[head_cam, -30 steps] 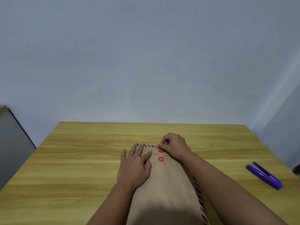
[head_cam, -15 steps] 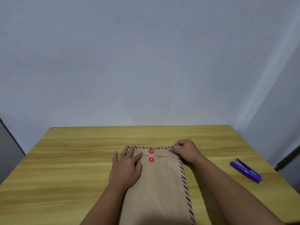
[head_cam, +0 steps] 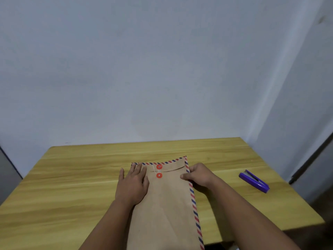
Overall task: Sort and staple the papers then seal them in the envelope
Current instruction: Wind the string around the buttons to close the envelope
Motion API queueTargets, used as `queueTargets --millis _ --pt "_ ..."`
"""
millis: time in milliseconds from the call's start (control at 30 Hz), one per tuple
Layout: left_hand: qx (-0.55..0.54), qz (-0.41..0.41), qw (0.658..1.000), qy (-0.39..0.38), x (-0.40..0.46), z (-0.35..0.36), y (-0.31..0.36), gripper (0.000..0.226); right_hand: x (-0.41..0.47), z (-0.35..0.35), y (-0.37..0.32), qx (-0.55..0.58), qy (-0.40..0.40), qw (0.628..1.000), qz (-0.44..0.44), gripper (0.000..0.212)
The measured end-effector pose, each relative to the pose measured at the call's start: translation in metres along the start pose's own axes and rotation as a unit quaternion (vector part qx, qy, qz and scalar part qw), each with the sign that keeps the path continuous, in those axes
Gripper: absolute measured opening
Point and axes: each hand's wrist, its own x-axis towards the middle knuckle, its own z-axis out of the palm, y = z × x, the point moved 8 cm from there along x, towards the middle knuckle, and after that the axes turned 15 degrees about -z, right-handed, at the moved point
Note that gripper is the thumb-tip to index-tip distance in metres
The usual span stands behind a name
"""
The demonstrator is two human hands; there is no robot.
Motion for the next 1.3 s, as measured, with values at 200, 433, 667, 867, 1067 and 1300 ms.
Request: queueTargets --millis 200,433,667,867,1067,1300 --pt "0.03 -0.027 0.999 -0.035 -0.027 -0.021 0.029 0.052 -0.034 0.0 -0.002 -0.038 0.019 0.998 0.045 0.03" --pt "-0.263 -0.003 0.94 -0.217 -0.079 -0.083 0.111 0.109 -0.059 -0.046 -0.088 -0.062 0.153 0.986 0.003 0.012" --pt "-0.313 0.009 0.945 -0.096 -0.09 -0.174 0.142 0.06 -0.085 -0.068 -0.197 0.073 0.173 0.98 -0.068 0.015" --pt "-0.309 -0.024 0.95 0.045 -0.08 -0.247 0.103 0.042 -0.104 -0.087 -0.211 0.117 0.199 0.962 -0.145 0.041" --pt "-0.483 -0.029 0.875 0.001 -0.074 -0.272 0.063 0.034 -0.105 -0.097 -0.156 0.128 0.224 0.959 -0.117 0.092" --pt "-0.497 -0.124 0.858 -0.02 -0.058 -0.207 0.028 0.052 -0.087 -0.06 -0.094 0.176 0.193 0.963 -0.058 0.082"
